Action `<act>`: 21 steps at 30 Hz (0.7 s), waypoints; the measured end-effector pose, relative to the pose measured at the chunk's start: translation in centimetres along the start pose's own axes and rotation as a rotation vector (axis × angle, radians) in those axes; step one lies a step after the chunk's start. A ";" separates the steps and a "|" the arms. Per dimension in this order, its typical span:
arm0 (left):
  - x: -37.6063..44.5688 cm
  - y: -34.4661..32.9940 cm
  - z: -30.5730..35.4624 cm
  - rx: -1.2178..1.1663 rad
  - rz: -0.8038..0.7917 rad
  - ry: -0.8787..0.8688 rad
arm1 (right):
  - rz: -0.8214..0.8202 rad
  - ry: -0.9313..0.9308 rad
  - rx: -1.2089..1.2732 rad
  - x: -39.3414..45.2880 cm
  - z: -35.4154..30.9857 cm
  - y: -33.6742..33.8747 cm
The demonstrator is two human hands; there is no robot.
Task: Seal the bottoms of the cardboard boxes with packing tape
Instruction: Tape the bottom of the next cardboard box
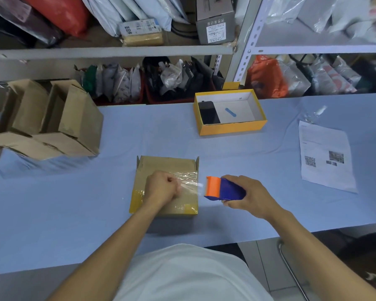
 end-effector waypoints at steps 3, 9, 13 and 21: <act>-0.3 1.0 -0.6 0.091 0.034 0.005 | 0.001 -0.018 -0.042 0.4 1.2 0.0; -0.5 0.9 1.7 0.562 0.141 -0.052 | -0.047 -0.039 -0.201 2.8 1.3 -1.5; -0.4 2.2 1.7 0.771 0.152 0.053 | -0.092 -0.040 -0.230 3.6 1.7 -2.7; -1.3 -5.0 3.7 0.406 -0.186 -0.503 | -0.129 -0.055 -0.239 3.7 1.8 -2.9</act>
Point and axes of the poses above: each hand's wrist, its own x-axis towards the middle knuckle, its own y-axis out of the back of the hand, z = x × y, the point moved 7 cm from there along x, towards the middle knuckle, and after that the axes turned 7 degrees about -z, right-handed, at the moved point
